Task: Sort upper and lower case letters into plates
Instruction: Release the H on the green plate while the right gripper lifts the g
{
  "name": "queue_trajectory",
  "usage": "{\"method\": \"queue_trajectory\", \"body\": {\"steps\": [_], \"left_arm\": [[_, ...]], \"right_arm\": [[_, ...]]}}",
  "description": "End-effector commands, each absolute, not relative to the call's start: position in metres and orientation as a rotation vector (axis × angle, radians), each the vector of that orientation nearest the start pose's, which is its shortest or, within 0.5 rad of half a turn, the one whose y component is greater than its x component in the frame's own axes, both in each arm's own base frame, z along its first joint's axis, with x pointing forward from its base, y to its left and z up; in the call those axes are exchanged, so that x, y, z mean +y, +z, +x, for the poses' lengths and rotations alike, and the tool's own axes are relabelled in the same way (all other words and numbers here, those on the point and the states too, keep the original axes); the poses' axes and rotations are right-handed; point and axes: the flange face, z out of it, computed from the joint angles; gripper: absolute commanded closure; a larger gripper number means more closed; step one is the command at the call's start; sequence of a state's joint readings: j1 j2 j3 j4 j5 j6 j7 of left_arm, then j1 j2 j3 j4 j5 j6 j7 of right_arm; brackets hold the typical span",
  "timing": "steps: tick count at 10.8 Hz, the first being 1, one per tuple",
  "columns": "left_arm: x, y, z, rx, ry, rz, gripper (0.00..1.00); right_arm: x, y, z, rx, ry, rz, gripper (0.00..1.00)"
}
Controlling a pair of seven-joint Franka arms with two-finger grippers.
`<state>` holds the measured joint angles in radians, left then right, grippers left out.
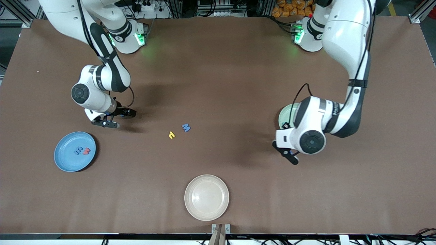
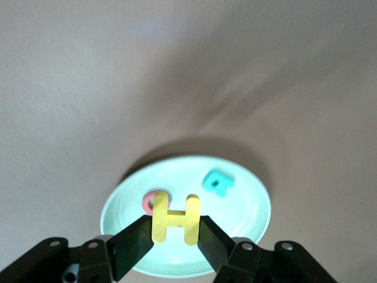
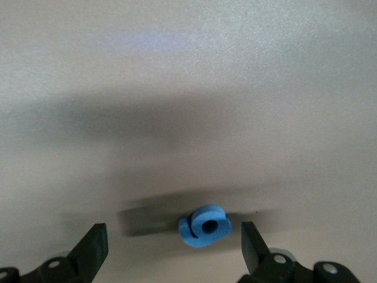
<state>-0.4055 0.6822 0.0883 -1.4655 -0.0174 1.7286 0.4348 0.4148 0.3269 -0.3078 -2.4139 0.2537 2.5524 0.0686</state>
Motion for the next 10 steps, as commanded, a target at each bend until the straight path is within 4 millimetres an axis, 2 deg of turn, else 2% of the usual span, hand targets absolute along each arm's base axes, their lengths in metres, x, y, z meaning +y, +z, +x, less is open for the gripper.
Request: {"method": "queue_trajectory", "body": {"steps": [1, 2, 3, 4, 5, 6, 8, 10], "left_arm": [[-0.183, 0.249, 0.590, 1.047, 0.746, -2.888, 0.78], [-0.163, 0.242, 0.585, 0.984, 0.769, -2.939, 0.75], [-0.157, 0.239, 0.581, 0.968, 0.777, -2.949, 0.74], [-0.154, 0.239, 0.582, 0.959, 0.772, -2.955, 0.44], [-0.156, 0.240, 0.581, 0.841, 0.774, -3.033, 0.00], [-0.161, 0.242, 0.581, 0.765, 0.773, -3.082, 0.00], [-0.185, 0.249, 0.580, 0.609, 0.750, -3.085, 0.00], [-0.216, 0.268, 0.591, 0.382, 0.653, -3.098, 0.00]], "right_arm": [[0.023, 0.162, 0.468, 0.250, 0.262, -3.112, 0.00], [0.015, 0.161, 0.467, 0.245, 0.273, -3.109, 0.00], [0.011, 0.160, 0.466, 0.250, 0.285, -3.105, 0.00], [0.012, 0.160, 0.466, 0.247, 0.287, -3.105, 0.00], [0.012, 0.160, 0.466, 0.247, 0.287, -3.105, 0.00], [0.012, 0.160, 0.465, 0.250, 0.290, -3.104, 0.00], [0.013, 0.160, 0.464, 0.249, 0.299, -3.102, 0.00], [0.015, 0.163, 0.463, 0.248, 0.319, -3.094, 0.00]]}}
